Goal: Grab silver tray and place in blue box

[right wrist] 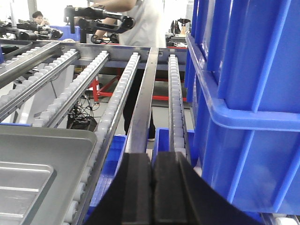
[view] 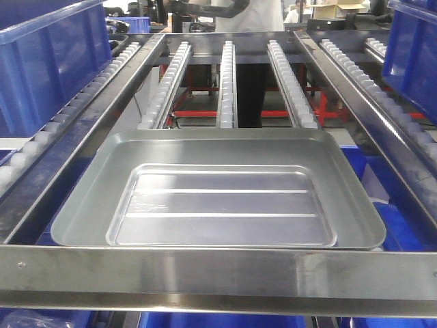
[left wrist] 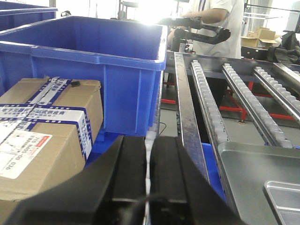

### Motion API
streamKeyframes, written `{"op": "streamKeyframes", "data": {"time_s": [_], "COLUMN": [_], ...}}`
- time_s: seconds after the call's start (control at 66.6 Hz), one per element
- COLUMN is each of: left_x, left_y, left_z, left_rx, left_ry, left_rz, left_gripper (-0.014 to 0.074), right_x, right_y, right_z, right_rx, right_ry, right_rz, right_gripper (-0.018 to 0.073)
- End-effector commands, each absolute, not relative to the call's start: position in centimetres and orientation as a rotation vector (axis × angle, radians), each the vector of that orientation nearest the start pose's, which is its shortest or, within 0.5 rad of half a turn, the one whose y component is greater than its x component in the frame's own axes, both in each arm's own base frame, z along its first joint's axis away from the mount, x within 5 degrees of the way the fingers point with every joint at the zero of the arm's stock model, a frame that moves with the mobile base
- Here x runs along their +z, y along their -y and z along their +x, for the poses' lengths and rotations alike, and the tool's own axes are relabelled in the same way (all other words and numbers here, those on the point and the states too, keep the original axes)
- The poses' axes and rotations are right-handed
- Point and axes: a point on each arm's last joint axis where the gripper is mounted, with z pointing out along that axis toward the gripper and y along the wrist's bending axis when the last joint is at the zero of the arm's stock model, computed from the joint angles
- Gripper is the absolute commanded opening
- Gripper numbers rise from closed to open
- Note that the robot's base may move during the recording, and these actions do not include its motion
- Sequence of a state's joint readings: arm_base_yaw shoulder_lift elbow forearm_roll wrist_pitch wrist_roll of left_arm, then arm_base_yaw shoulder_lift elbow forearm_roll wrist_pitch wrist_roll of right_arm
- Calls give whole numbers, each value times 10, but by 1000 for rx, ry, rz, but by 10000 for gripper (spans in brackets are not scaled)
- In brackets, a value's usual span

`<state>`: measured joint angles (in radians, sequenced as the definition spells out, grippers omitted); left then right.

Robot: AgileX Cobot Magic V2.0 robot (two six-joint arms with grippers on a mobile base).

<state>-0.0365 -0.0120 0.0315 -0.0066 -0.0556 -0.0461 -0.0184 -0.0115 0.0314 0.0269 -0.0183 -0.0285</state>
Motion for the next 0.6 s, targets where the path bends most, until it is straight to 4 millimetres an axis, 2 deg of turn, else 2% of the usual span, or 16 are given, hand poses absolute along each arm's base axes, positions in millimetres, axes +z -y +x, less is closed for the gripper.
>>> {"op": "streamKeyframes", "data": {"time_s": [0.0, 0.495, 0.585], "left_x": [211, 211, 213], "left_y": [2, 2, 2], "left_z": [55, 55, 54], "left_rx": [-80, -70, -70], "left_ry": [-1370, -1370, -1369], "left_rz": [-19, -8, -7], "left_gripper": [13, 13, 13], "right_x": [221, 222, 226], "right_y": [1, 1, 1], "right_z": [52, 52, 52], "right_rx": [-35, -35, -32], "right_ry": [-1354, -1347, -1395], "right_rz": [6, 7, 4], "right_gripper": [57, 57, 57]}}
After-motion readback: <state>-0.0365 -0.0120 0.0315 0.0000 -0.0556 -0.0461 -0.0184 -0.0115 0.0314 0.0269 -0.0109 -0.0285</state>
